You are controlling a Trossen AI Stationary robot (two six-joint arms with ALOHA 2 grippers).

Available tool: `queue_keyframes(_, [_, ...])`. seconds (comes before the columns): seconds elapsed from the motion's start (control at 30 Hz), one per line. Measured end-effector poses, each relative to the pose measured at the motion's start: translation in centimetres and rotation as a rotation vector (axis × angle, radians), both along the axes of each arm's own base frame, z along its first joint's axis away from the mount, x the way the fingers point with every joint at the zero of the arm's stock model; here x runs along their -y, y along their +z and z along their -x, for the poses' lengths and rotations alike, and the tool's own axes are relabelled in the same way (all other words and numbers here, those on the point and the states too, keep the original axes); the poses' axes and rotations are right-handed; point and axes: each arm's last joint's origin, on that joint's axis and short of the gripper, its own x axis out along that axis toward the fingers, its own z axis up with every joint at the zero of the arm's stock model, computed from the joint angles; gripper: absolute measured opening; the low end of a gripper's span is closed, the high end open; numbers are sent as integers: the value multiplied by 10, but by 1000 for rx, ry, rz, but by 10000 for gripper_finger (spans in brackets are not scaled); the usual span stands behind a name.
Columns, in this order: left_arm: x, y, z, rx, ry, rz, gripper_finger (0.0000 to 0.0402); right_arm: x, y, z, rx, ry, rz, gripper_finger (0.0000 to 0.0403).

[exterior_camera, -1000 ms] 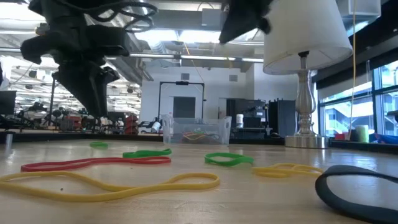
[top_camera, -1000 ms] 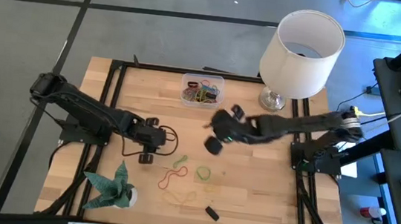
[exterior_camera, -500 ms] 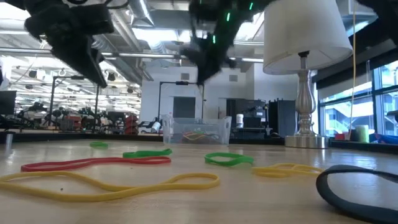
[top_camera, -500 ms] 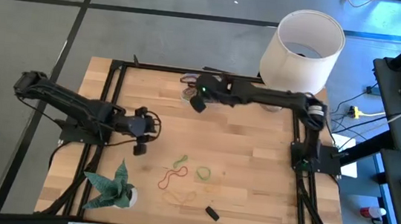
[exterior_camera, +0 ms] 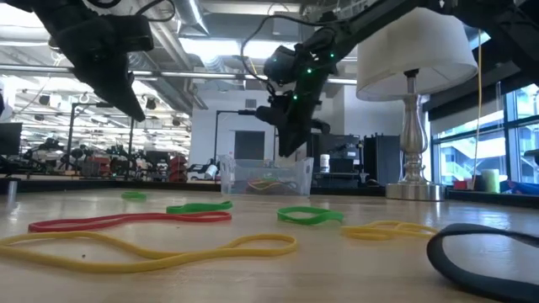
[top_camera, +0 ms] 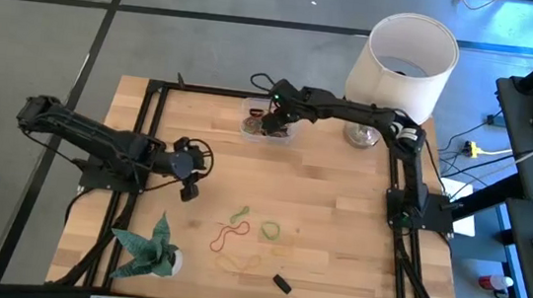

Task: Pick and place rubber bands into bin
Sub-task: Put the yellow rubber band into the transparent bin, then put the green rubber band into the transparent bin

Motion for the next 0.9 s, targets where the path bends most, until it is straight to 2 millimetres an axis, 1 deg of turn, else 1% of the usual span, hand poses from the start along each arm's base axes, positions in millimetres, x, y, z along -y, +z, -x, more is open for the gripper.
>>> queue_keyframes(0.13, [-3,0,0,2,38,12,98,0,9,4,9,-8,10,114])
queue_keyframes(0.23, [-3,0,0,-9,10,5,98,-1,16,8,5,-12,7,137])
queue_keyframes(0.3, [-3,-1,0,-13,3,10,98,-8,24,12,-2,-19,-5,142])
queue_keyframes(0.37, [-3,-1,1,-20,2,18,98,-21,36,15,-8,-9,-7,141])
queue_keyframes(0.43, [-3,-2,1,-27,-2,23,98,-40,47,17,-14,19,-19,134])
queue_keyframes(0.5, [-3,-2,2,-38,-5,25,99,-64,59,19,-33,67,-20,123])
queue_keyframes(0.57, [-3,-3,3,-50,0,22,106,-91,69,21,-43,122,0,112])
queue_keyframes(0.63, [-6,-4,3,-64,25,27,120,-119,75,27,-51,169,18,100])
queue_keyframes(0.7, [-10,-5,3,-70,73,53,138,-147,74,33,-38,202,7,89])
queue_keyframes(0.8, [-17,-9,3,-95,165,85,173,-188,69,48,-16,234,-28,74])
queue_keyframes(0.9, [-28,-13,4,-123,289,95,205,-222,59,69,2,238,-59,63])
